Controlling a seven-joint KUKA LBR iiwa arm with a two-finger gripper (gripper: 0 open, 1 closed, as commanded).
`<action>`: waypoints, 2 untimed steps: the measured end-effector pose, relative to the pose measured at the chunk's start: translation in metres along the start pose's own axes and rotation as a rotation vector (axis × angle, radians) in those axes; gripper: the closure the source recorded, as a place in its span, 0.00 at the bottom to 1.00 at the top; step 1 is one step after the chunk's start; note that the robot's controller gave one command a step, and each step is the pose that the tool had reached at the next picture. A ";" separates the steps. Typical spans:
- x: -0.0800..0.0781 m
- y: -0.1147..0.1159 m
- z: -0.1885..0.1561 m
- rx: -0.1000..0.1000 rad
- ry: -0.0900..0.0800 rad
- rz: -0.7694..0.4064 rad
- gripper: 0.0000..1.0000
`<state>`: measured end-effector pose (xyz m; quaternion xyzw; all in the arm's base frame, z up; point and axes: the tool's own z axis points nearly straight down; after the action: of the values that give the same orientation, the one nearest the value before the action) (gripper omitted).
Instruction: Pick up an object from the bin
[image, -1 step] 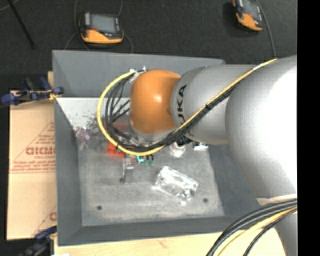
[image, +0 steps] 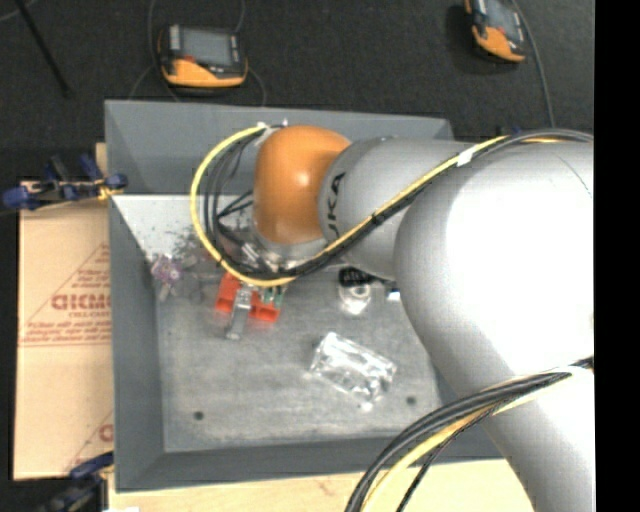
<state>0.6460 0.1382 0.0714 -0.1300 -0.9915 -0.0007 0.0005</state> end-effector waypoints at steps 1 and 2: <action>-0.002 0.000 -0.003 -0.003 -0.009 0.002 1.00; 0.000 0.000 -0.062 -0.001 -0.004 0.020 1.00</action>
Offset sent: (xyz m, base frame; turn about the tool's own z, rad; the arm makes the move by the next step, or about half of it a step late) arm 0.0000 0.0000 0.0000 0.0000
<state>0.6464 0.1383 0.1338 -0.1400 -0.9901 -0.0007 -0.0016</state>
